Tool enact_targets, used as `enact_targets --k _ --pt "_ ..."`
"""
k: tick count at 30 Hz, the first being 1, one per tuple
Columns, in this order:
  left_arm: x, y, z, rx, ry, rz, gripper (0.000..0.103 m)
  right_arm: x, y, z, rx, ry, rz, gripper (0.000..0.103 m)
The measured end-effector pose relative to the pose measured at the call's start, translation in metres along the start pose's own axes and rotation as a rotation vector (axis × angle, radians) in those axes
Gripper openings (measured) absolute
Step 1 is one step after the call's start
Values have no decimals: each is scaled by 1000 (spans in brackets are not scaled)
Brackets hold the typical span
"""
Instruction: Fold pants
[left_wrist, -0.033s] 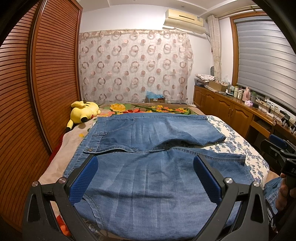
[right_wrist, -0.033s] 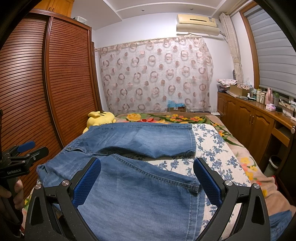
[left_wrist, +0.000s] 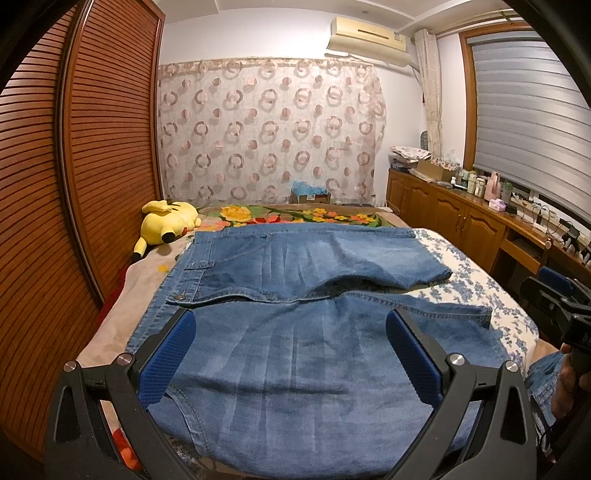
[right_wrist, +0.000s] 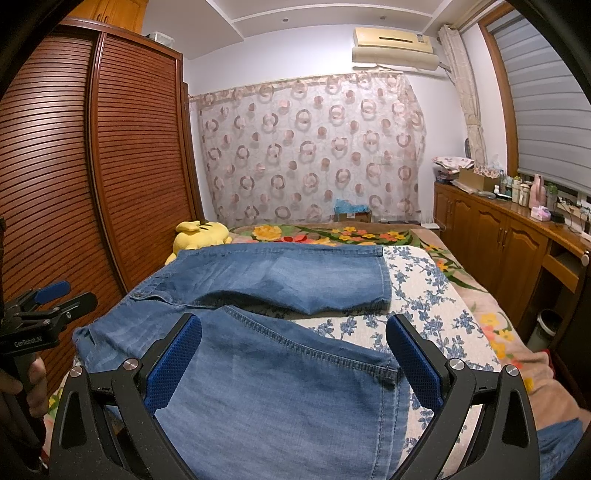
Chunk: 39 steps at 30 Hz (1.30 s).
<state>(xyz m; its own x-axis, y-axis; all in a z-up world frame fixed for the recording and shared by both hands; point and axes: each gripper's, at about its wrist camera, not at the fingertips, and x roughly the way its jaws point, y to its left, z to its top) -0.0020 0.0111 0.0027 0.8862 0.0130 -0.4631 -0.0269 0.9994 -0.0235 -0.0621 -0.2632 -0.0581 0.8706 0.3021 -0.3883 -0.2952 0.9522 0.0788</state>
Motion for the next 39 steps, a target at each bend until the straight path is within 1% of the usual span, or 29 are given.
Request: enact_targets --k 9,20,27,31,32,34,37,39 --pt "20 15 -13 -22 54 27 103 12 -11 -6 5 62 -12 100" --pt "38 46 -31 -51 117 64 103 24 -19 -16 -5 151 -47 100" --pt "37 80 -43 -90 140 95 103 18 -18 -19 -6 195 -76 100" --pt "34 104 -52 -109 157 145 103 15 -19 -22 -8 213 -87 100" --pt "33 110 -54 -115 162 151 99 15 -18 -22 -8 218 -89 100" --pt "34 123 -61 -139 184 163 98 12 -16 -22 -5 225 -92 100" --pt "35 139 -69 -184 204 153 85 7 -13 -22 -7 231 -95 100" --pt "36 146 -74 -210 215 154 81 7 -16 -24 -10 230 -94 100"
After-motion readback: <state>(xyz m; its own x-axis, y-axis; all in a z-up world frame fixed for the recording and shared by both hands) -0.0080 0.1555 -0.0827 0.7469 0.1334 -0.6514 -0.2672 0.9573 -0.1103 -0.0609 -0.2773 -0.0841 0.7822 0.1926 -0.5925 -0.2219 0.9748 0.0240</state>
